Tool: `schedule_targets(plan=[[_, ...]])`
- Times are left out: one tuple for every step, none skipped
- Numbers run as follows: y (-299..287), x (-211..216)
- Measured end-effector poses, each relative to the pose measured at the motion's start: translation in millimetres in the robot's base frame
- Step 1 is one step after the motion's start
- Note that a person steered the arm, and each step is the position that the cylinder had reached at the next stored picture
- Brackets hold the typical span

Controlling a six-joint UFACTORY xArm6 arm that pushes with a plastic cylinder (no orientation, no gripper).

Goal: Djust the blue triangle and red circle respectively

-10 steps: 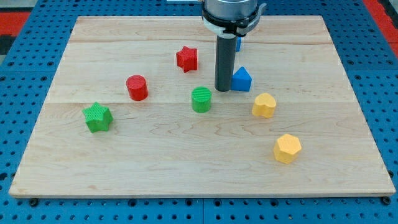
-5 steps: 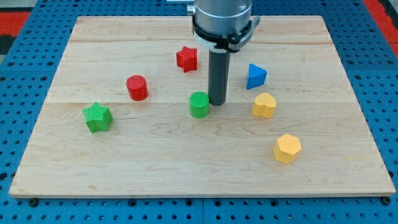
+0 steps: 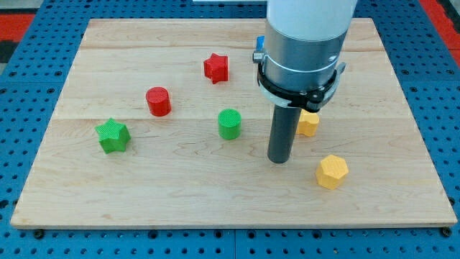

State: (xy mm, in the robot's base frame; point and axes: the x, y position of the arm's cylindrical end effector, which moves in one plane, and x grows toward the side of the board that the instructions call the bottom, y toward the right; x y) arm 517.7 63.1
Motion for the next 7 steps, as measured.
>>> schedule_targets(plan=[[-8.2, -3.7], [-21.4, -2.9], [-53.0, 11.6], [-50.3, 87.9], [-20.3, 99.7], [71.7, 96.2], [174.6, 87.7]])
